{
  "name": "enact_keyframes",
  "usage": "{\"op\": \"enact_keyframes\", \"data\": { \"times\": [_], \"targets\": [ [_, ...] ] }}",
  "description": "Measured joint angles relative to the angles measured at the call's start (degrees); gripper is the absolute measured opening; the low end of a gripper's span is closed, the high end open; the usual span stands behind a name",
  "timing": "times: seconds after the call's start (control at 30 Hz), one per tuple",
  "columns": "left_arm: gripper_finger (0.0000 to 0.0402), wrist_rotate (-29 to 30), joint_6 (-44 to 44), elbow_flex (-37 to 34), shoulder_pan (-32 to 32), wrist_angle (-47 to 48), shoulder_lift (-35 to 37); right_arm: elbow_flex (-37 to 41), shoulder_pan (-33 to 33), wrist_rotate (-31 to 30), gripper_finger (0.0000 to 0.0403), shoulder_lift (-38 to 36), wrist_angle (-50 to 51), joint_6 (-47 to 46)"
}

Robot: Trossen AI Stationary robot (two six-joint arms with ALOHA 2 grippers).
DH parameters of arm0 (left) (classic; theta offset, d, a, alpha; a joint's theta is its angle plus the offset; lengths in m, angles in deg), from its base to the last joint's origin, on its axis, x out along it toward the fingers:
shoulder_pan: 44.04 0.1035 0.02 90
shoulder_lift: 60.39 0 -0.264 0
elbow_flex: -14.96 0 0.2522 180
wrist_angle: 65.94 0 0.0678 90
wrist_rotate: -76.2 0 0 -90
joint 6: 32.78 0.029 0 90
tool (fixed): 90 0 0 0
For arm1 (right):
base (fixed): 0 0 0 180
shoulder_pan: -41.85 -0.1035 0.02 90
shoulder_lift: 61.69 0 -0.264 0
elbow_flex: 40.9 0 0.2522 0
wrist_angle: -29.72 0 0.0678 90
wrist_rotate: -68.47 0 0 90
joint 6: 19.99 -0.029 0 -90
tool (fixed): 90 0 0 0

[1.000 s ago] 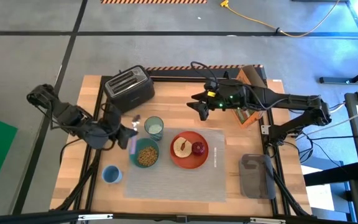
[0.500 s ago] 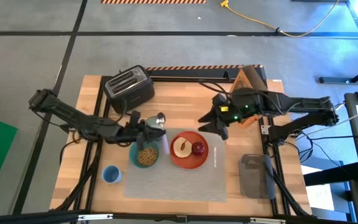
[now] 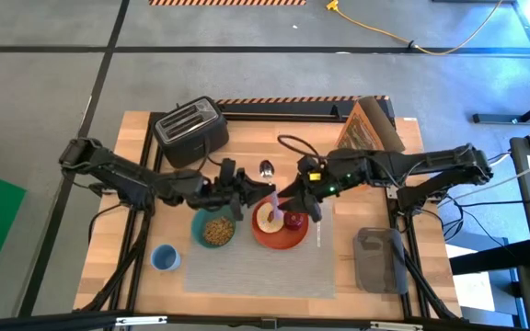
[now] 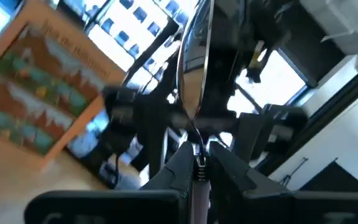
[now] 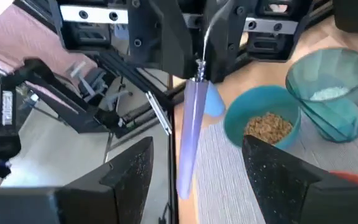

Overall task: Arrange a breakfast setting
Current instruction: Put the spoon into the right side of the tablemat

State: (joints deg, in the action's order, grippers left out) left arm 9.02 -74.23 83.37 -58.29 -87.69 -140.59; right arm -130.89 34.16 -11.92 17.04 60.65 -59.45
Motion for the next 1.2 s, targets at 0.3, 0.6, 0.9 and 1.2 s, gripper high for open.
{"op": "enact_keyframes", "data": {
  "times": [0.3, 0.6, 0.9, 1.2],
  "targets": [
    [0.0027, 0.0, 3.2, 2.0, 0.6, 0.3, -0.1, 0.0, 0.2, -1.5, 0.0190, 0.7, -1.7, 0.4],
    [0.0027, 0.0, 3.2, 2.1, 0.6, 0.5, -1.2, -0.1, 0.1, 2.5, 0.0118, 3.6, -6.7, 0.6],
    [0.0051, -0.1, 4.2, 2.1, 0.6, 1.8, -1.3, 0.0, 0.1, -0.2, 0.0020, 3.4, -6.3, -0.8],
    [0.0099, -7.7, 4.0, 2.1, 4.2, 10.0, 2.2, -0.1, -3.7, -7.7, 0.0016, 3.3, -0.3, -7.7]
  ]
}}
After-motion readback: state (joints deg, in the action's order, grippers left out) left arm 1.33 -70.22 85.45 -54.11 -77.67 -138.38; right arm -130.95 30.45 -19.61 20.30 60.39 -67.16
